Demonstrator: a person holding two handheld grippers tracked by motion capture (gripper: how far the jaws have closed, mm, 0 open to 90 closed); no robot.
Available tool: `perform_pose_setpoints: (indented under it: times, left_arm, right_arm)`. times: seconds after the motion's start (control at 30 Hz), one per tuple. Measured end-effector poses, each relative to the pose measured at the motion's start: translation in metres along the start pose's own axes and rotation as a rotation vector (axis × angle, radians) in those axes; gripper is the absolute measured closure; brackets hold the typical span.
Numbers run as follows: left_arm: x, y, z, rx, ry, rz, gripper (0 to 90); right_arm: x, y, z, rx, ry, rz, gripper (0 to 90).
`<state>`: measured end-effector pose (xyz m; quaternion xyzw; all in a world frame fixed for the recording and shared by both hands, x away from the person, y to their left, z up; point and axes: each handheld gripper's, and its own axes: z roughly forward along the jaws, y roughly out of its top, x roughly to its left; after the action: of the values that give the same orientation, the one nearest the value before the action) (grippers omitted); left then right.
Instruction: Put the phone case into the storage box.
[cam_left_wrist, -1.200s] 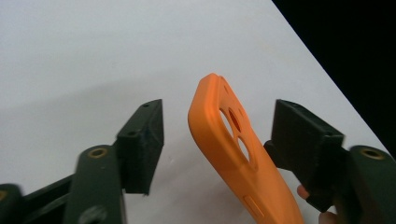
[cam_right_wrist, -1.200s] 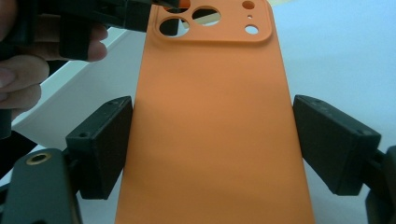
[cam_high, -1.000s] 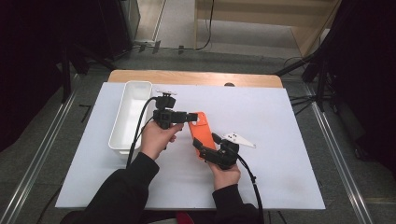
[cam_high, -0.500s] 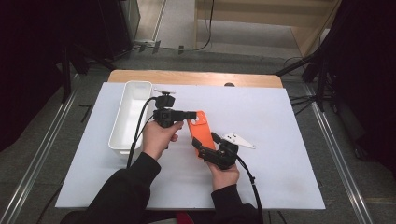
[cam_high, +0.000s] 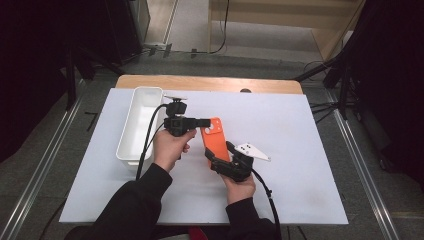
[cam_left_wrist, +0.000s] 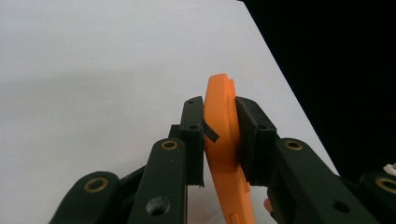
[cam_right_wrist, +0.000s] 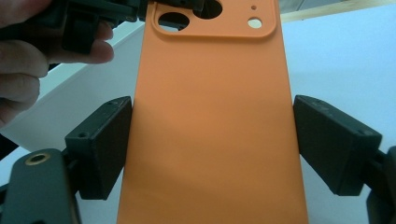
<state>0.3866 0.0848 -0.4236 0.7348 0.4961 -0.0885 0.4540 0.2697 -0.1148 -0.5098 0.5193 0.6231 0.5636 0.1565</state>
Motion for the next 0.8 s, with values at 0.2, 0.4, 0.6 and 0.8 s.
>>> perform_pose_setpoints:
  times: [0.2,0.4,0.6,0.8]
  left_arm:
    - [-0.002,0.001,-0.003,-0.003,-0.024,0.004,75.6]
    - [-0.002,0.002,-0.005,0.003,-0.067,-0.003,76.3]
    - [-0.006,0.003,-0.007,0.000,-0.100,-0.002,76.7]
    - [-0.015,0.007,-0.013,-0.013,-0.105,0.030,76.7]
  right_arm:
    - [0.002,-0.001,0.002,-0.001,0.001,-0.024,14.0]
    - [0.001,0.000,0.003,0.014,0.013,-0.019,13.7]
    - [0.003,0.003,0.001,0.014,0.001,-0.045,13.2]
    - [0.001,0.006,-0.001,0.036,0.047,-0.055,2.5]
